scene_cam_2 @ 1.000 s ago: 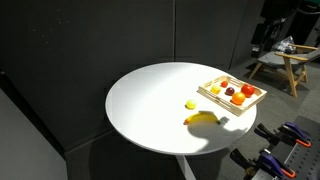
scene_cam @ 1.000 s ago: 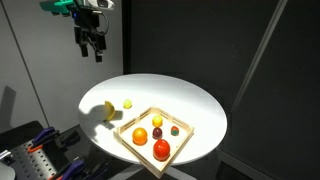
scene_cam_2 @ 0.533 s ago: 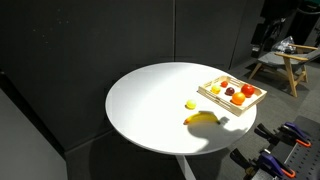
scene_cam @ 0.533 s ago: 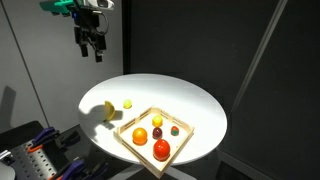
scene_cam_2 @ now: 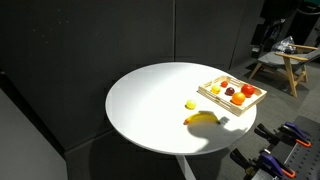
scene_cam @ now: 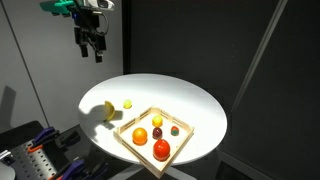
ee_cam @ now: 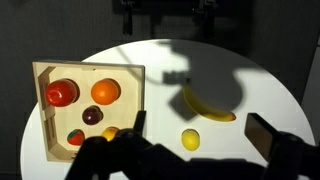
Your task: Remove the small yellow plastic fruit from the crate and put it on the table
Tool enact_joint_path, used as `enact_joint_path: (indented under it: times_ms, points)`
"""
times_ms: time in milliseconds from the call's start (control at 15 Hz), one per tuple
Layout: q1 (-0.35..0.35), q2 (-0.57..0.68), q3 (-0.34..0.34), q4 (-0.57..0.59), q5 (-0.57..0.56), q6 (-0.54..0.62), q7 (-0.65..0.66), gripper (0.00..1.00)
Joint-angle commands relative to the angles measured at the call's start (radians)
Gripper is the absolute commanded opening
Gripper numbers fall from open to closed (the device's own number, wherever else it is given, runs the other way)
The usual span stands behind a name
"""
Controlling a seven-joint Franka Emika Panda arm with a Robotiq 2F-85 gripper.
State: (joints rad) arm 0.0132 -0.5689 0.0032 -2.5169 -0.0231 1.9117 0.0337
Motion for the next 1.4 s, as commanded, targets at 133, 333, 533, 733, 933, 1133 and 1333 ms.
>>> enact_joint_path:
  times_ms: [133,333,533,733,933,1133,1333]
  points:
    - [-0.006,0.049,-0.003,0.041,0.015,-0.018,0.0,1.0]
    - [-0.008,0.082,-0.006,0.065,0.017,-0.02,0.002,1.0]
    - [-0.012,0.12,-0.015,0.097,0.021,-0.026,0.002,1.0]
    - [-0.022,0.166,-0.028,0.138,0.021,-0.025,0.005,1.0]
    - [-0.037,0.213,-0.043,0.18,0.024,-0.015,0.002,1.0]
    - [-0.05,0.257,-0.058,0.214,0.024,0.008,-0.005,1.0]
    - [-0.06,0.284,-0.074,0.221,0.025,0.064,-0.011,1.0]
